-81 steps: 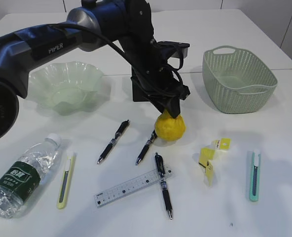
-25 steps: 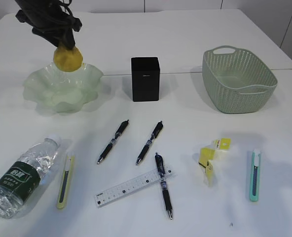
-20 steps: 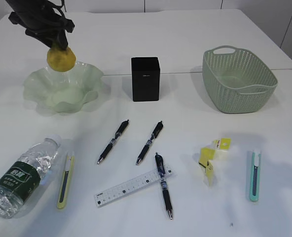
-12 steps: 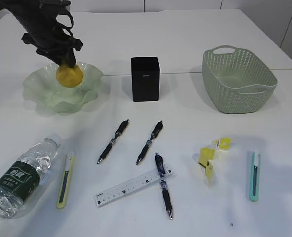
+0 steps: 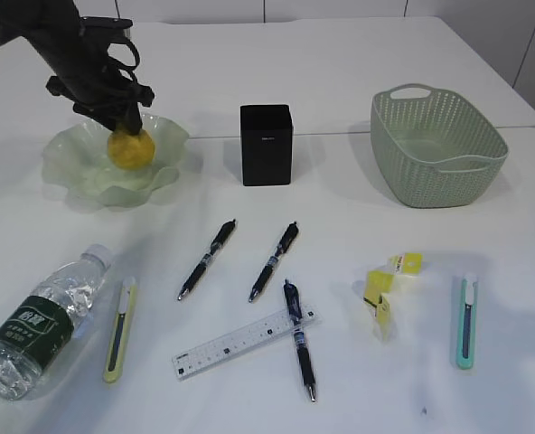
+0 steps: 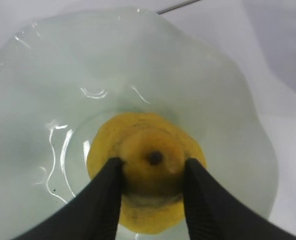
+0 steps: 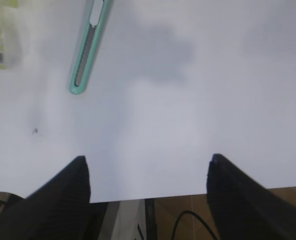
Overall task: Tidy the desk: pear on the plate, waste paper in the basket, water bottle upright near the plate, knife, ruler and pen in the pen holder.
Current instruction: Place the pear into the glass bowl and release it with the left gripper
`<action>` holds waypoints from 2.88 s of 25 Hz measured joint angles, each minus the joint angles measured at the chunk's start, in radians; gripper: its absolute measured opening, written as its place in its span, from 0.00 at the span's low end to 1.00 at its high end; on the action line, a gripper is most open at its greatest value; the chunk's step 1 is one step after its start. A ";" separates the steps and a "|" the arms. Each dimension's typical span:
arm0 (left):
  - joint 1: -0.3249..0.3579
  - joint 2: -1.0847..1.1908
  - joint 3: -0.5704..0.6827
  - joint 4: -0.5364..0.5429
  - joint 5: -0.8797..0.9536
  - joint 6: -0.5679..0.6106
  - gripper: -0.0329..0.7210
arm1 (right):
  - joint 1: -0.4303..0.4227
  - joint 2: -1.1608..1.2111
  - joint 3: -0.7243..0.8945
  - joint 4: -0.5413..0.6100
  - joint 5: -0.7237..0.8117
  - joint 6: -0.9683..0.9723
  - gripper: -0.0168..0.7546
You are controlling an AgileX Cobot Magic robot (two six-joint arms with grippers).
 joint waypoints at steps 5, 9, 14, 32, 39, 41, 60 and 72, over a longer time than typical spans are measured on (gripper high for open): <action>0.031 0.000 0.000 -0.004 -0.002 0.000 0.40 | 0.000 0.000 0.000 0.000 0.000 0.000 0.76; 0.045 0.000 0.000 -0.009 -0.002 -0.002 0.40 | 0.000 0.000 0.000 0.000 0.000 0.000 0.76; 0.045 0.009 0.000 -0.032 -0.002 -0.002 0.40 | 0.000 0.000 0.000 0.000 0.000 0.000 0.76; 0.045 0.046 0.000 -0.046 0.011 -0.002 0.40 | 0.000 0.000 0.000 0.000 0.000 0.000 0.76; 0.045 0.048 0.000 -0.075 0.001 -0.002 0.65 | 0.000 0.000 0.000 0.000 -0.002 0.000 0.76; 0.045 0.048 0.000 -0.082 0.001 -0.004 0.70 | 0.000 0.000 0.000 0.000 -0.002 0.000 0.76; 0.073 -0.091 0.000 -0.042 0.137 -0.004 0.74 | 0.000 0.000 0.000 0.048 -0.012 -0.039 0.76; 0.096 -0.365 0.000 -0.042 0.195 -0.006 0.70 | 0.000 0.025 0.000 0.291 -0.046 -0.271 0.76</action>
